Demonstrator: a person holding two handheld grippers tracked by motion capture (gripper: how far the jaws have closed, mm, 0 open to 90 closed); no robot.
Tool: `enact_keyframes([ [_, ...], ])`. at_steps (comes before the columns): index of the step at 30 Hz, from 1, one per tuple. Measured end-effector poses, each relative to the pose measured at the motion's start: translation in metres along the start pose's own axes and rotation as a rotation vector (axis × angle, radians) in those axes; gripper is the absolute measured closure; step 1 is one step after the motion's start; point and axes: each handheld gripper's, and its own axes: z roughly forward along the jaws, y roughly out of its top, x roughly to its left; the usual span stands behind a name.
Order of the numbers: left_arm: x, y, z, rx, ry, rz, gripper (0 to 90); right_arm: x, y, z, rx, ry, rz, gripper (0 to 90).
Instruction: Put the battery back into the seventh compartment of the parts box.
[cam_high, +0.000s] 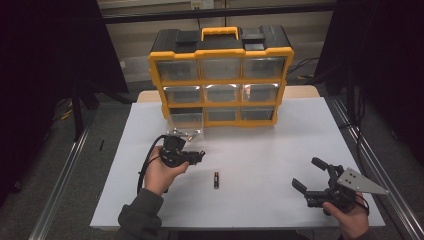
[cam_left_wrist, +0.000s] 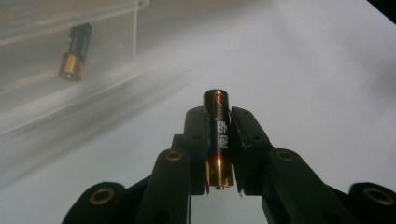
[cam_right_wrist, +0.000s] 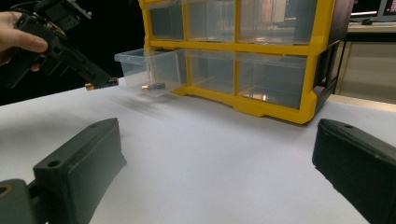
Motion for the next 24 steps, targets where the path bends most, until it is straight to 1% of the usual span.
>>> enact_keyframes([
  [2, 0.001, 0.003, -0.002, 0.001, 0.002, 0.005, 77.5, 0.0, 0.0, 0.0, 0.0, 0.002, -0.001, 1.3],
  [3, 0.001, 0.004, -0.002, -0.01, 0.002, -0.006, 77.5, 0.0, 0.0, 0.0, -0.001, 0.003, -0.003, 1.3],
  [5, 0.003, 0.008, -0.005, -0.008, 0.005, -0.003, 77.5, 0.0, 0.0, 0.0, 0.0, 0.003, -0.001, 1.3],
  [6, 0.004, 0.01, -0.006, -0.014, 0.011, -0.01, 77.5, 0.0, 0.0, 0.0, -0.001, 0.003, 0.0, 1.3],
  [8, 0.005, 0.014, -0.008, -0.016, 0.018, -0.001, 77.5, 0.0, 0.0, 0.0, -0.001, 0.001, 0.001, 1.3],
  [9, 0.005, 0.015, -0.009, -0.023, 0.026, -0.009, 77.5, 0.0, 0.0, 0.0, -0.001, 0.001, 0.002, 1.3],
  [12, 0.007, 0.021, -0.012, -0.02, 0.02, -0.002, 77.5, 0.0, 0.0, 0.0, -0.001, 0.001, 0.002, 1.3],
  [13, 0.007, 0.022, -0.013, -0.021, 0.031, -0.002, 77.5, 0.0, 0.0, 0.0, -0.001, 0.001, 0.002, 1.3],
  [14, 0.008, 0.024, -0.014, -0.018, 0.024, -0.001, 77.5, 0.0, 0.0, 0.0, -0.003, 0.004, 0.005, 1.3],
  [15, 0.008, 0.026, -0.015, -0.018, 0.024, 0.0, 77.5, 0.0, 0.0, 0.0, -0.003, 0.002, 0.005, 1.3],
  [16, 0.007, 0.027, -0.016, -0.023, 0.036, -0.004, 77.5, 0.0, 0.0, 0.0, -0.003, 0.002, 0.005, 1.3],
  [17, 0.008, 0.029, -0.017, -0.018, 0.032, 0.002, 77.5, 0.0, 0.0, 0.0, -0.002, 0.0, 0.004, 1.3],
  [18, 0.009, 0.031, -0.018, -0.021, 0.03, -0.002, 77.5, 0.0, 0.0, 0.0, -0.002, 0.0, 0.004, 1.3],
  [19, 0.009, 0.032, -0.018, -0.034, 0.028, -0.02, 77.5, 0.0, 0.0, 0.0, -0.002, 0.0, 0.005, 1.3],
  [20, 0.011, 0.034, -0.019, -0.019, 0.022, -0.012, 77.5, 0.0, 0.0, 0.0, -0.004, 0.003, 0.006, 1.3],
  [21, 0.011, 0.036, -0.019, -0.023, 0.037, -0.009, 77.5, 0.0, 0.0, 0.0, -0.004, 0.004, 0.005, 1.3],
  [22, 0.012, 0.037, -0.02, -0.021, 0.04, -0.01, 77.5, 0.0, 0.0, 0.0, -0.004, 0.004, 0.005, 1.4],
  [23, 0.013, 0.039, -0.021, -0.02, 0.032, -0.008, 77.5, 0.0, 0.0, 0.0, -0.004, 0.004, 0.006, 1.3],
  [24, 0.013, 0.041, -0.021, -0.024, 0.038, -0.013, 77.5, 0.0, 0.0, 0.0, -0.003, 0.004, 0.005, 1.3],
])
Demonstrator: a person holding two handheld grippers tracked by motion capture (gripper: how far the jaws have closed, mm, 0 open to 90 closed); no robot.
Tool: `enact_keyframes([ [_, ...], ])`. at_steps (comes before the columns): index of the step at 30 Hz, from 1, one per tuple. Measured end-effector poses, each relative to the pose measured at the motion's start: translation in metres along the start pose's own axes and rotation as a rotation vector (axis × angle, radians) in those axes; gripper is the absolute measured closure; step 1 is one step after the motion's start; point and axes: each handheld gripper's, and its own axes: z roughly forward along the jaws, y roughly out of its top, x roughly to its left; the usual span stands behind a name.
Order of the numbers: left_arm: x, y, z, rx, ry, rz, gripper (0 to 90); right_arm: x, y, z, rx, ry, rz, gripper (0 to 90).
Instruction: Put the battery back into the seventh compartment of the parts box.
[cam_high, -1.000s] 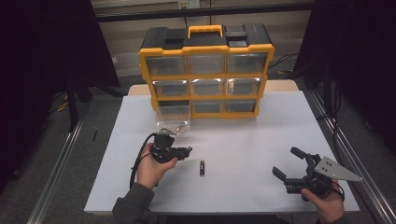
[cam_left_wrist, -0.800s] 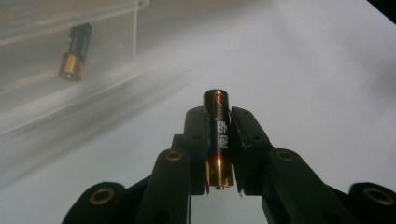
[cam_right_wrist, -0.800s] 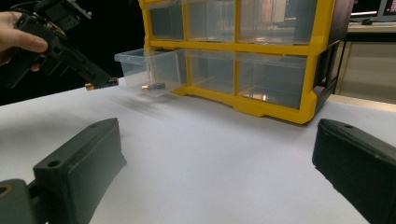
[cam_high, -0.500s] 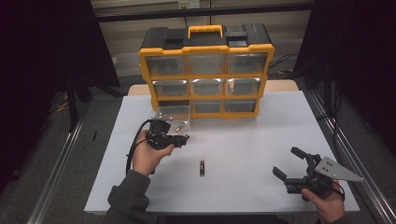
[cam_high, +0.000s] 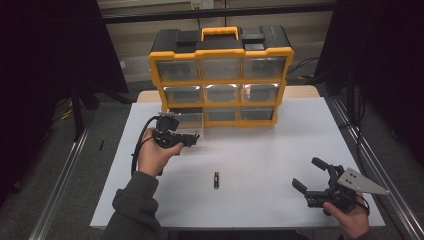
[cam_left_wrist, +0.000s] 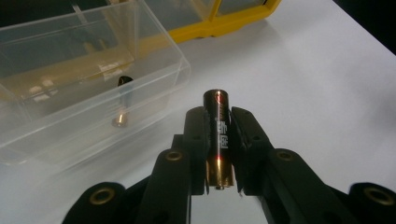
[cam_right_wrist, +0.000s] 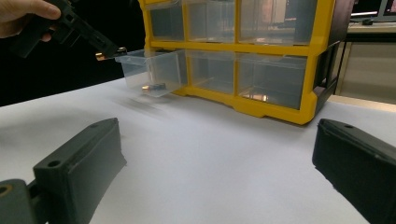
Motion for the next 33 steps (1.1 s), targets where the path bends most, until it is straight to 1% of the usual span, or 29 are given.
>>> enact_keyframes([
  [2, 0.001, 0.003, -0.001, 0.006, -0.002, 0.005, 77.5, 0.0, 0.0, 0.0, 0.0, 0.0, 0.0, 1.3],
  [3, 0.0, 0.004, -0.001, -0.003, 0.005, -0.002, 77.5, 0.0, 0.0, 0.0, 0.001, -0.003, -0.002, 1.3],
  [4, 0.001, 0.005, -0.001, 0.003, -0.004, 0.004, 77.5, 0.0, 0.0, 0.0, 0.001, -0.003, -0.002, 1.3],
  [10, 0.003, 0.013, -0.003, 0.006, 0.008, 0.003, 77.5, 0.0, 0.0, 0.0, 0.001, -0.002, -0.001, 1.3],
  [12, 0.004, 0.015, -0.003, -0.004, 0.017, -0.001, 77.5, 0.0, 0.0, 0.0, 0.002, 0.001, -0.001, 1.3],
  [13, 0.005, 0.016, -0.004, 0.004, 0.012, 0.001, 77.5, 0.0, 0.0, 0.0, 0.002, 0.001, -0.001, 1.3],
  [15, 0.006, 0.019, -0.005, 0.0, 0.019, 0.0, 77.5, -0.001, 0.0, -0.001, 0.002, 0.001, -0.001, 1.3],
  [17, 0.008, 0.022, -0.006, -0.003, 0.018, -0.004, 77.5, -0.001, 0.0, 0.0, -0.001, -0.001, 0.001, 1.3],
  [18, 0.008, 0.023, -0.006, -0.014, 0.02, -0.018, 77.5, -0.001, 0.0, 0.0, -0.001, -0.001, 0.0, 1.3],
  [19, 0.009, 0.024, -0.007, -0.008, 0.03, -0.006, 77.5, -0.001, 0.0, -0.001, 0.001, 0.001, 0.0, 1.3],
  [20, 0.01, 0.026, -0.007, -0.008, 0.023, -0.008, 77.5, -0.001, 0.0, -0.001, 0.001, 0.001, 0.0, 1.3],
  [25, 0.013, 0.031, -0.006, -0.012, 0.038, -0.014, 77.5, -0.001, 0.0, 0.0, -0.001, 0.0, 0.0, 1.3],
  [26, 0.014, 0.032, -0.006, -0.021, 0.037, -0.025, 77.5, -0.001, 0.0, -0.001, 0.0, 0.0, 0.001, 1.3],
  [27, 0.015, 0.032, -0.006, -0.018, 0.042, -0.02, 77.5, -0.001, 0.0, 0.0, -0.001, 0.0, 0.002, 1.3],
  [29, 0.017, 0.034, -0.006, -0.017, 0.036, -0.026, 77.5, -0.001, 0.0, 0.0, -0.001, 0.0, 0.001, 1.3],
  [30, 0.018, 0.035, -0.005, -0.027, 0.035, -0.036, 77.5, -0.001, 0.0, 0.0, -0.001, 0.001, 0.001, 1.3],
  [31, 0.019, 0.035, -0.005, -0.019, 0.036, -0.032, 77.5, -0.001, 0.0, -0.001, -0.002, 0.0, 0.0, 1.3],
  [33, 0.021, 0.036, -0.005, -0.026, 0.038, -0.039, 77.5, -0.001, 0.0, -0.001, -0.001, -0.001, 0.001, 1.3],
])
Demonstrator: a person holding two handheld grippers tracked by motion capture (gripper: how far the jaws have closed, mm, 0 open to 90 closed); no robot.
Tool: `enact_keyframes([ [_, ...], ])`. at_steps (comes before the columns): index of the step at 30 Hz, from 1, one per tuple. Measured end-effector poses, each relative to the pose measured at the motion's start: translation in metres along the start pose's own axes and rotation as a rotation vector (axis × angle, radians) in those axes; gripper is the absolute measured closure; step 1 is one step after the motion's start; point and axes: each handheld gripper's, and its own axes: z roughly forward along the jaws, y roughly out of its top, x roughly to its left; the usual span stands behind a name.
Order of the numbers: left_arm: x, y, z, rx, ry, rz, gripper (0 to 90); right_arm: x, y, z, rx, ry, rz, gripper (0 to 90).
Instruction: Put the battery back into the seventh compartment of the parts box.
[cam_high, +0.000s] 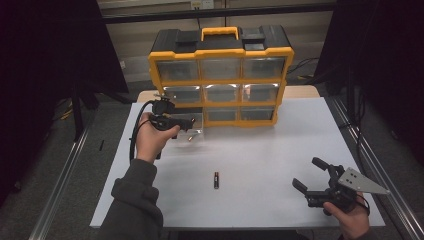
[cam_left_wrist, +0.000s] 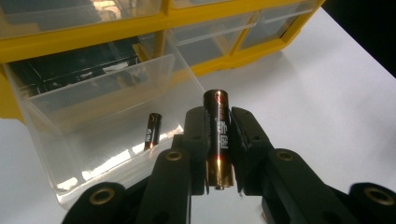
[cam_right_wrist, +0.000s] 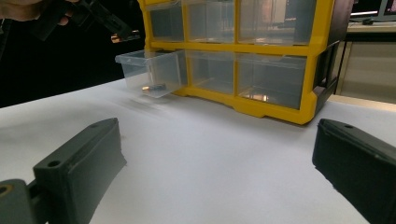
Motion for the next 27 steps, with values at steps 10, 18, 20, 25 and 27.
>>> enact_keyframes([
  [10, 0.011, 0.004, 0.006, -0.002, 0.047, -0.016, 77.5, 0.0, 0.0, 0.0, 0.0, 0.001, 0.0, 1.3],
  [18, 0.021, 0.005, 0.02, 0.005, 0.094, -0.022, 77.5, 0.0, 0.0, 0.0, -0.001, 0.001, 0.001, 1.3],
  [20, 0.024, 0.005, 0.024, 0.0, 0.1, -0.02, 77.4, 0.0, 0.0, 0.0, -0.001, 0.001, 0.001, 1.4],
  [25, 0.028, 0.006, 0.03, 0.003, 0.117, -0.017, 77.5, 0.0, 0.0, -0.001, 0.0, 0.005, 0.002, 1.3],
  [27, 0.029, 0.006, 0.031, 0.006, 0.12, -0.022, 77.5, -0.001, 0.0, -0.001, 0.0, 0.005, 0.003, 1.3],
])
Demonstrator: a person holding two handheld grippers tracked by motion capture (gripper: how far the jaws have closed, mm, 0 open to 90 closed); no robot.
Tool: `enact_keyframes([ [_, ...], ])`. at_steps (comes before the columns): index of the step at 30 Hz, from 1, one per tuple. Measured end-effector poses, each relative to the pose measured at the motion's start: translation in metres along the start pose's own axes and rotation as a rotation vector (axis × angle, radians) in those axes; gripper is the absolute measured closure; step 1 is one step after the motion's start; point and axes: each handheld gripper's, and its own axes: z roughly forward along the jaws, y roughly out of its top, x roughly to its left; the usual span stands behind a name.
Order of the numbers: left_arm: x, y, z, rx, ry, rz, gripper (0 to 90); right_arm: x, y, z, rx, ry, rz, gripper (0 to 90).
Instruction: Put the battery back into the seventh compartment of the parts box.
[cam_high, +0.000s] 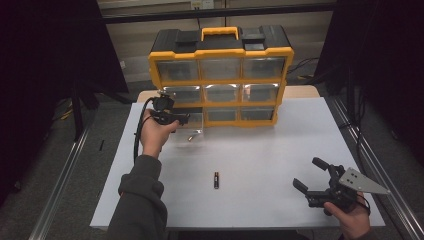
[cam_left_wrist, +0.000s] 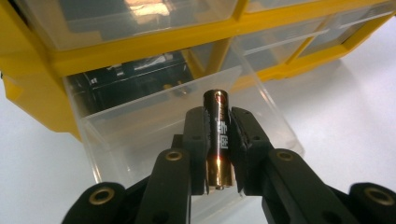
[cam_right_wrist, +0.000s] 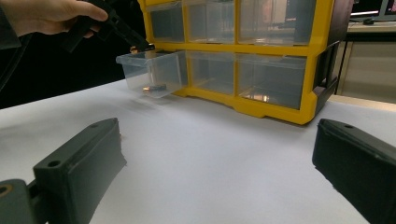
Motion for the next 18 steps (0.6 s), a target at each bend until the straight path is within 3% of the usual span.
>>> enact_keyframes([
  [5, 0.002, 0.0, 0.004, -0.005, 0.012, 0.015, 77.0, 0.0, 0.0, 0.0, -0.001, -0.001, -0.002, 1.3],
  [9, 0.004, -0.001, 0.002, -0.033, 0.012, 0.011, 68.9, 0.0, 0.0, 0.0, -0.001, -0.002, -0.003, 1.4],
  [18, -0.003, -0.006, -0.011, -0.067, -0.046, 0.018, 50.1, 0.0, 0.0, 0.0, 0.001, -0.001, -0.003, 1.3],
])
